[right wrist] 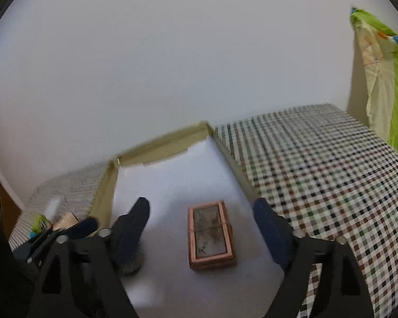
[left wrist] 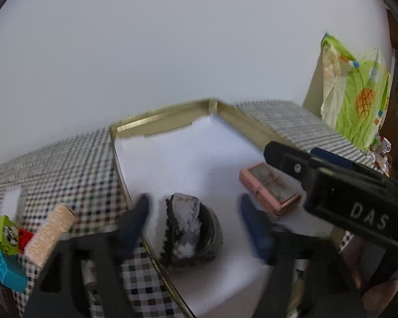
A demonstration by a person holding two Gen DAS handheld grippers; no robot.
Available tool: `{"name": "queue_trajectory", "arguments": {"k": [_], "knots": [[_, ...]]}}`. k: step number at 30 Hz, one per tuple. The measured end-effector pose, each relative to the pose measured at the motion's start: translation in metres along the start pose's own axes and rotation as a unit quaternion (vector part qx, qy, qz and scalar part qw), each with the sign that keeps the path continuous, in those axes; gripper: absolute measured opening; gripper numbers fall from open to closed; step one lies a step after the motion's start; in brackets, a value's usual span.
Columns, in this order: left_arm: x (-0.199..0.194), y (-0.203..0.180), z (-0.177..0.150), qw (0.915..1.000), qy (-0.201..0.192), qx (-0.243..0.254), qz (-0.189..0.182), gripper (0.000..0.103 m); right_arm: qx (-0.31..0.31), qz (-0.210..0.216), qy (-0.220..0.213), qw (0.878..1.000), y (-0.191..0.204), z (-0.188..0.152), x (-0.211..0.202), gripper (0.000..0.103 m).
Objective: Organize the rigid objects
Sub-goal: 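Carry both items over the gold tin tray and open both tools to drop them, then withdraw both open tools from the tray back toward the table objects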
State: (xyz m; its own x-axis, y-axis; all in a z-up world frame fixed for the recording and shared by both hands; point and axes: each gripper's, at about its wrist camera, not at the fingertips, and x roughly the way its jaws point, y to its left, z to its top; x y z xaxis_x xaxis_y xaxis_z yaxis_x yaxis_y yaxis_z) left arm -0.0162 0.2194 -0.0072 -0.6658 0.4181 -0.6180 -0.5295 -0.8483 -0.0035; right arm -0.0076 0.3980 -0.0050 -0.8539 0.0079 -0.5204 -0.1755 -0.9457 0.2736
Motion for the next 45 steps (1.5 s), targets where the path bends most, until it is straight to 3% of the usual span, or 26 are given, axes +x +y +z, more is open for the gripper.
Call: {"name": "queue_trajectory", "arguments": {"k": [1,2,5,16,21,26,45], "knots": [[-0.008,0.000,0.001,0.9998,-0.019,0.000,0.010,0.099,0.004,0.001,-0.017,1.000,-0.001,0.002,-0.006,0.085],[-0.015,0.000,0.001,0.9991,-0.039,0.000,0.019,0.102,0.009,0.003,-0.032,0.999,-0.002,0.004,-0.012,0.085],[-0.029,0.002,0.002,0.9968,-0.072,0.007,0.034,0.102,0.022,0.003,-0.065,0.998,-0.006,0.007,-0.020,0.085],[-0.031,0.051,-0.010,0.9905,-0.083,-0.028,0.106,0.102,0.011,-0.048,-0.125,0.991,-0.001,0.004,-0.040,0.085],[-0.034,0.068,-0.016,0.9871,-0.088,-0.038,0.129,0.102,-0.024,-0.096,-0.163,0.982,0.017,-0.006,-0.052,0.085],[-0.037,0.077,-0.021,0.9829,-0.098,-0.033,0.152,0.102,-0.041,-0.113,-0.199,0.973,0.030,-0.018,-0.065,0.085],[-0.052,0.111,-0.037,0.9824,-0.097,-0.059,0.148,0.102,-0.070,-0.101,-0.178,0.976,0.085,-0.051,-0.074,0.085]]}}
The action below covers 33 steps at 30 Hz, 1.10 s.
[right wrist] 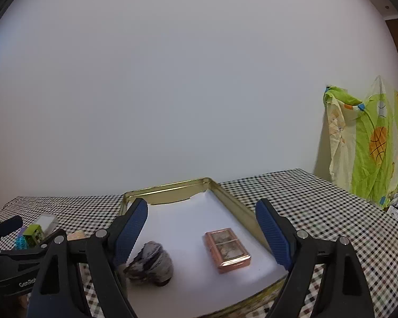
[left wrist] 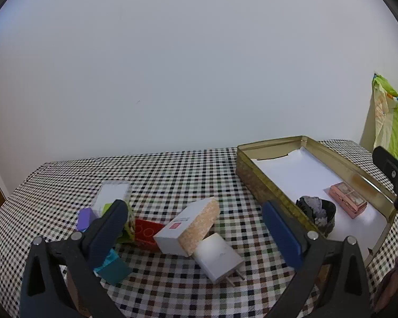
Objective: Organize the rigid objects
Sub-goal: 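Withdraw both open tools from the tray back toward the table objects, then grasp the brown wooden comb with the left tool while the right tool grasps the white charger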
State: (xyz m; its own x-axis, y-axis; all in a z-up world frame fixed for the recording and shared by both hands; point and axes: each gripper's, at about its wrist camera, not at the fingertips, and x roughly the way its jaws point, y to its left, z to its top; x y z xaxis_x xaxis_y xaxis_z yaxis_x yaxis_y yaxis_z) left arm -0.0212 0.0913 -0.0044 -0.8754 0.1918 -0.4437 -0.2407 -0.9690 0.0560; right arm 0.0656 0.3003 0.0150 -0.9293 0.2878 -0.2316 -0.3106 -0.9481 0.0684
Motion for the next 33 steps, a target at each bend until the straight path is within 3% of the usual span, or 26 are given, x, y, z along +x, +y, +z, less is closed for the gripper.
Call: {"name": "queue_trajectory", "arguments": {"k": [10,22,33], "knots": [[-0.002,0.030,-0.003,0.9998,0.012,-0.014,-0.003,0.102,-0.012,0.019,0.003,1.000,0.026,-0.006,-0.006,0.085],[0.000,0.092,-0.012,0.9975,0.038,-0.056,0.021,0.102,-0.032,0.063,0.026,0.997,0.064,-0.014,-0.009,0.085],[0.008,0.148,-0.018,0.9915,0.056,-0.083,0.082,0.102,-0.071,0.126,0.104,0.984,0.120,-0.022,0.018,0.085]]}}
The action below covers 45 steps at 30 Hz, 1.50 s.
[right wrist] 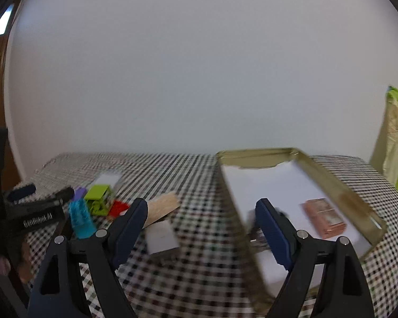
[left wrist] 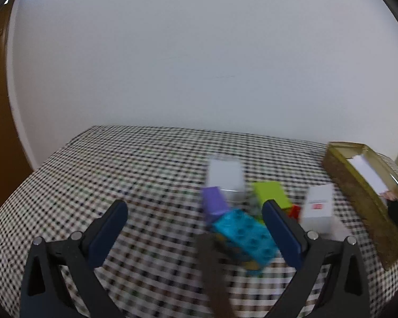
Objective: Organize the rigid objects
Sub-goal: 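Grasp the brown wooden comb with the left tool while the right tool grasps the white charger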
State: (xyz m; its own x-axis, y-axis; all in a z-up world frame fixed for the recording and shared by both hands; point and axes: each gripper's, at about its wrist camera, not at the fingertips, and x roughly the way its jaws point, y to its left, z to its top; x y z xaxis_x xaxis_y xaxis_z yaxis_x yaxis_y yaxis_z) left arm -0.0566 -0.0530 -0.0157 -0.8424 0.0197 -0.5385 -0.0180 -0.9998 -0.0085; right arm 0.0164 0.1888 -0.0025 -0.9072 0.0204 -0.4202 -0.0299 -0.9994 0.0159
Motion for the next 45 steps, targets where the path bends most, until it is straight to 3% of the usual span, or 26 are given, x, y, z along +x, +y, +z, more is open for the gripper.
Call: {"name": "queue_trajectory", "arguments": {"k": [5,12,16,20,23,27,31,33,35,37,39,43,45], "knots": [[0.011,0.027,0.000,0.9990,0.023,-0.033,0.017,0.102,-0.020,0.023,0.067,0.997,0.020,-0.002,0.030,0.085],[0.016,0.046,-0.008,0.9962,0.060,-0.064,-0.002,0.102,-0.035,0.029,0.142,0.989,0.027,-0.011,0.062,0.085],[0.016,0.031,-0.011,0.9957,0.072,-0.041,-0.041,0.102,-0.035,0.027,0.167,0.985,0.030,-0.012,0.075,0.084],[0.013,0.010,-0.015,0.9956,0.076,0.013,-0.054,0.101,-0.037,0.019,0.200,0.979,0.028,-0.017,0.089,0.084],[0.012,0.002,-0.018,0.9932,0.086,0.031,-0.072,0.100,-0.031,0.025,0.228,0.973,0.025,-0.021,0.101,0.071],[0.010,-0.001,-0.023,0.9912,0.093,0.034,-0.088,0.100,-0.037,0.032,0.224,0.973,0.030,-0.021,0.097,0.067],[0.021,0.000,-0.028,0.9869,0.128,0.026,-0.095,0.100,-0.044,0.051,0.218,0.974,0.033,-0.021,0.090,0.045],[0.027,0.000,-0.030,0.9843,0.145,0.022,-0.098,0.098,-0.033,0.074,0.216,0.973,0.027,-0.022,0.084,0.041],[0.032,0.000,-0.032,0.9823,0.161,0.017,-0.094,0.084,-0.013,0.100,0.214,0.972,0.022,-0.024,0.078,0.041],[0.031,0.002,-0.034,0.9816,0.165,0.012,-0.095,0.080,0.003,0.123,0.213,0.969,0.018,-0.026,0.072,0.041],[0.030,0.001,-0.035,0.9823,0.163,0.014,-0.091,0.069,0.018,0.144,0.214,0.966,0.015,-0.026,0.069,0.041],[0.028,0.001,-0.035,0.9843,0.158,0.006,-0.078,0.034,0.048,0.194,0.223,0.954,0.010,-0.026,0.068,0.041],[0.030,0.005,-0.035,0.9849,0.158,-0.003,-0.072,0.025,0.056,0.215,0.221,0.949,0.009,-0.025,0.064,0.041]]}}
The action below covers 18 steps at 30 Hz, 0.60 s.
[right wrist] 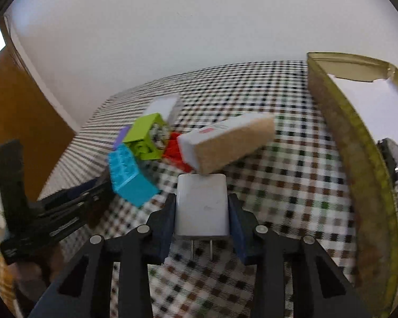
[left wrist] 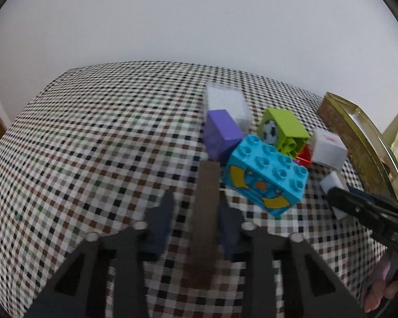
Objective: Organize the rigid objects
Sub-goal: 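Grasp the brown wooden comb with the left tool while the right tool grasps the white charger, then lower the comb and charger into the tin tray and open both tools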
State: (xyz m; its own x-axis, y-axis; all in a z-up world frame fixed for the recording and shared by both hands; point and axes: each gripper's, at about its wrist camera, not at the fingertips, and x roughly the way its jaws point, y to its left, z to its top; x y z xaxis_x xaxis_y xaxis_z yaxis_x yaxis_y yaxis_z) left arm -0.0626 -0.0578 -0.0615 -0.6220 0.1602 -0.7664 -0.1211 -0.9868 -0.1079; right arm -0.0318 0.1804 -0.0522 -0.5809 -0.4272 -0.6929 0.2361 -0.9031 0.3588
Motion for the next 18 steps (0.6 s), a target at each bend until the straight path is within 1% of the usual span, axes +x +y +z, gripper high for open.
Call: {"name": "queue_trajectory", "arguments": {"k": [2,5,7,10,11,14,16,18], "knots": [[0.000,0.008,0.004,1.0000,0.000,-0.005,-0.005,0.015,-0.004,0.018,-0.011,1.000,0.004,0.001,-0.002,0.041],[-0.002,0.011,0.001,0.9999,-0.004,-0.012,-0.004,0.014,-0.018,0.037,-0.035,0.999,0.012,-0.001,-0.015,0.041],[-0.008,0.016,0.000,0.9996,-0.015,-0.024,0.003,0.013,-0.025,0.044,-0.054,0.997,0.018,-0.003,-0.023,0.041],[-0.015,0.024,-0.002,0.9981,-0.034,-0.051,0.006,0.013,-0.023,0.052,-0.078,0.995,0.019,-0.004,-0.035,0.041],[-0.017,0.028,-0.003,0.9972,-0.041,-0.063,0.005,0.013,-0.021,0.056,-0.089,0.994,0.014,0.001,-0.038,0.041],[-0.028,0.032,-0.004,0.9933,-0.073,-0.089,-0.007,0.013,-0.019,0.038,-0.135,0.990,0.008,0.006,-0.055,0.041],[-0.036,0.026,-0.005,0.9910,-0.101,-0.086,-0.011,0.013,-0.011,0.027,-0.161,0.987,-0.002,0.007,-0.068,0.041],[-0.044,0.015,-0.005,0.9896,-0.126,-0.068,-0.011,0.013,-0.001,0.016,-0.180,0.983,-0.015,0.008,-0.080,0.041]]}}
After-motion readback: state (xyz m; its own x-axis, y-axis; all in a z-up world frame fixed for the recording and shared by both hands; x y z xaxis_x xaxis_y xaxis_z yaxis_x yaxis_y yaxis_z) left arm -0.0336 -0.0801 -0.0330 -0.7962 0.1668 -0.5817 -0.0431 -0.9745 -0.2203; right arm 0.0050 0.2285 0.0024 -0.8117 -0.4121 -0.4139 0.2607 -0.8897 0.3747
